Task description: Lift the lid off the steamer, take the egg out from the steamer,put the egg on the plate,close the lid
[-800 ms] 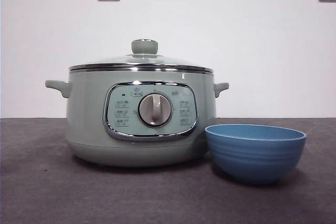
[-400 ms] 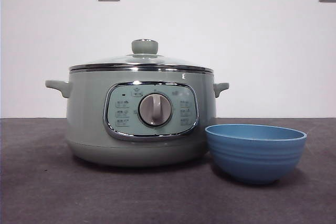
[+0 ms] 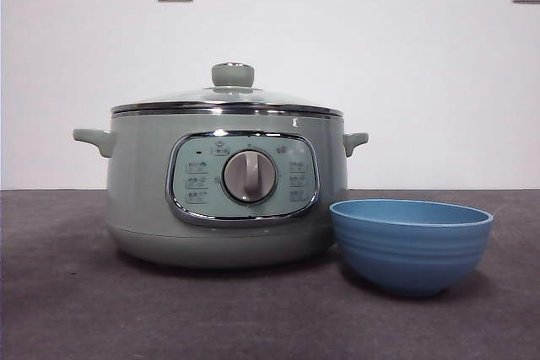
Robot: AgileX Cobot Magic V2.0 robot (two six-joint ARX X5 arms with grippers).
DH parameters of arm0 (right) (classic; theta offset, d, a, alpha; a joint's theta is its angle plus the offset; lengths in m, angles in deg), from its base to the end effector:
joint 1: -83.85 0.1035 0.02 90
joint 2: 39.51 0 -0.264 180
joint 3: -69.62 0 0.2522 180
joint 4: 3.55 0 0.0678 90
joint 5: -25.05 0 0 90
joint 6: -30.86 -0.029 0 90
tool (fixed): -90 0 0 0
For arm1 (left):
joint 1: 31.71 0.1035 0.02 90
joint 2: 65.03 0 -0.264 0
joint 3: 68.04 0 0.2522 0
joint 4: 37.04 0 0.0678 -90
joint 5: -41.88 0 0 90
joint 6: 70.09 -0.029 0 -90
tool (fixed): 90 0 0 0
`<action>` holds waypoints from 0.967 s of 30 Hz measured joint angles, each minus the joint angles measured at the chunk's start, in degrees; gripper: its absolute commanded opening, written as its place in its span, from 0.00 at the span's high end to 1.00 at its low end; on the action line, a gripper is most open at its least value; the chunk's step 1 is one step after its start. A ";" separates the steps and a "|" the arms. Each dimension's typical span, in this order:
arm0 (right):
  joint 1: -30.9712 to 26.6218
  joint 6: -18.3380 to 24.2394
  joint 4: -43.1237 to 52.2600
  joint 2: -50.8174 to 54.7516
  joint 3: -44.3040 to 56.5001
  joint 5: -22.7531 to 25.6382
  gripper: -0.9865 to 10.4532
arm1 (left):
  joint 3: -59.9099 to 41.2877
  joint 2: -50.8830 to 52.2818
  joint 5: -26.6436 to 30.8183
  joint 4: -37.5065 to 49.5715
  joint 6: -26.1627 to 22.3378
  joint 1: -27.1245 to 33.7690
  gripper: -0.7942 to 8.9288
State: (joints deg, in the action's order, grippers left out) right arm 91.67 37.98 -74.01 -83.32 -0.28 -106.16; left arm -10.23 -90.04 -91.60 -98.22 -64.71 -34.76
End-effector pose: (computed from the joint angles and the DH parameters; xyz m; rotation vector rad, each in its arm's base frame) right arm 0.1163 0.0353 0.3345 0.1180 0.7107 0.8558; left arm 0.0697 -0.0237 0.3095 -0.2629 0.5153 -0.7731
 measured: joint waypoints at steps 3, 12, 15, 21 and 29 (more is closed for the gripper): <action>0.07 0.07 0.00 0.00 0.00 0.00 0.78 | 0.00 0.00 0.00 0.20 -0.07 0.00 0.78; 0.07 -0.02 0.00 0.00 -0.02 0.00 0.47 | 0.07 -0.07 0.00 3.23 -0.04 -0.48 0.43; 0.07 -0.02 0.04 0.00 -0.02 0.00 0.47 | 0.11 -0.81 -0.02 6.86 0.26 -0.96 0.43; 0.07 -0.07 0.15 0.00 -0.02 0.00 0.47 | 1.49 -6.47 0.04 11.72 0.61 -2.34 0.43; 0.07 -0.07 0.66 0.00 -0.02 0.00 0.47 | 11.85 -20.98 7.37 12.87 -3.61 -7.58 0.43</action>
State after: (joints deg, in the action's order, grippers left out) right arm 91.73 37.91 -73.36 -83.32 -0.31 -106.16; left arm 1.62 -111.03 -84.24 -85.35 -68.31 -42.34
